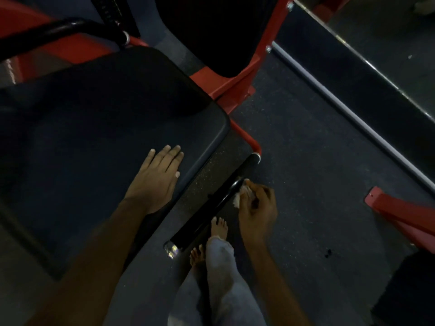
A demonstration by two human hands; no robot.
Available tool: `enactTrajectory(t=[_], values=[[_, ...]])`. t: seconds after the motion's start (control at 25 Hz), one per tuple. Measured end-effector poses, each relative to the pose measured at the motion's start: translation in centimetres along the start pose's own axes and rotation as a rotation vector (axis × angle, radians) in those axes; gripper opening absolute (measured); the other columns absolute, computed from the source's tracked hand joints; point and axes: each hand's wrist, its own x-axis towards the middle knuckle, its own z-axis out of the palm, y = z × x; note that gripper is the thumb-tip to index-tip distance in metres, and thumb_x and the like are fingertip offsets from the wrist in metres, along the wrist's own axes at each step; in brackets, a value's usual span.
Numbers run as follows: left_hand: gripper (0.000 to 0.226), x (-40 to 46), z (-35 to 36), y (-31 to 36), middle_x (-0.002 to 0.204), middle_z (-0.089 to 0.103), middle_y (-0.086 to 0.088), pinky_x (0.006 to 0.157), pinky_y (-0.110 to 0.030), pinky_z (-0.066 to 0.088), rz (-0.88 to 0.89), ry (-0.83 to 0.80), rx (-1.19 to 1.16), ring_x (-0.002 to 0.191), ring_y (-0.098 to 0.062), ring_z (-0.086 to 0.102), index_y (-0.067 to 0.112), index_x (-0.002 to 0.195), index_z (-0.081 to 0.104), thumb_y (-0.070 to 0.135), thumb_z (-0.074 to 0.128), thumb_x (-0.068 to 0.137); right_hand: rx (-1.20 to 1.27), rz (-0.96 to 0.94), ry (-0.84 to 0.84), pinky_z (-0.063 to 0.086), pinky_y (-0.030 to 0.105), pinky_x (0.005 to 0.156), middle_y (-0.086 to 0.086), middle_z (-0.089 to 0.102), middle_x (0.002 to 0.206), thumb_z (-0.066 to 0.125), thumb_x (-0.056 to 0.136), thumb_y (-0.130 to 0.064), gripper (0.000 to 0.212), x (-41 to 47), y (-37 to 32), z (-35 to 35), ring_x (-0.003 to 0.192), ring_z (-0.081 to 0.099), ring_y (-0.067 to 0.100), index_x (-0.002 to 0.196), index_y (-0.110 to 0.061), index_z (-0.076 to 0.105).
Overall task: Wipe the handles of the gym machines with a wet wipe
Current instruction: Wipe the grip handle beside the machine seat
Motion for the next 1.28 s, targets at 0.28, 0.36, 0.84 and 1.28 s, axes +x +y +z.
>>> enactTrajectory(t=[0.28, 0.36, 0.84, 1.28], values=[[0.056, 7.9, -0.1, 0.2, 0.158, 0.021, -0.006, 0.119, -0.038, 0.005, 0.115, -0.003, -0.026, 0.147, -0.022, 0.014, 0.009, 0.15, 0.023, 0.032, 0.018, 0.099, -0.111, -0.243, -0.182, 0.051, 0.016, 0.08, 0.004, 0.059, 0.106, 0.06, 0.076, 0.016, 0.037, 5.2, 1.5, 1.1, 0.091, 0.059, 0.01, 0.105, -0.006, 0.067], [0.053, 9.1, 0.0, 0.3, 0.158, 0.02, -0.005, 0.119, -0.04, 0.005, 0.13, -0.018, -0.031, 0.147, -0.022, 0.013, 0.011, 0.15, 0.022, 0.028, 0.026, 0.1, -0.118, -0.241, -0.213, 0.046, 0.008, 0.08, 0.003, 0.059, 0.103, 0.058, 0.073, 0.02, 0.036, 6.6, 1.6, 1.0, 0.089, 0.058, 0.008, 0.097, -0.005, 0.068], [0.058, 10.7, 0.1, -0.3, 0.159, 0.018, -0.004, 0.12, -0.041, 0.007, 0.173, -0.027, -0.009, 0.147, -0.02, 0.012, 0.013, 0.151, 0.022, 0.034, 0.019, 0.097, -0.173, 0.269, -0.316, 0.039, 0.023, 0.053, 0.001, 0.048, 0.072, 0.048, 0.086, -0.005, 0.01, 16.8, 4.3, 4.1, 0.061, 0.047, 0.011, 0.086, -0.014, 0.053], [0.058, 10.7, 0.1, -0.3, 0.158, 0.02, -0.005, 0.12, -0.044, 0.011, 0.178, -0.023, -0.011, 0.147, -0.021, 0.015, 0.012, 0.15, 0.024, 0.033, 0.02, 0.097, -0.238, -0.02, -0.192, 0.036, -0.001, 0.077, -0.002, 0.054, 0.1, 0.063, 0.085, 0.0, 0.018, 8.1, 2.5, 1.3, 0.082, 0.051, -0.004, 0.098, -0.011, 0.069]])
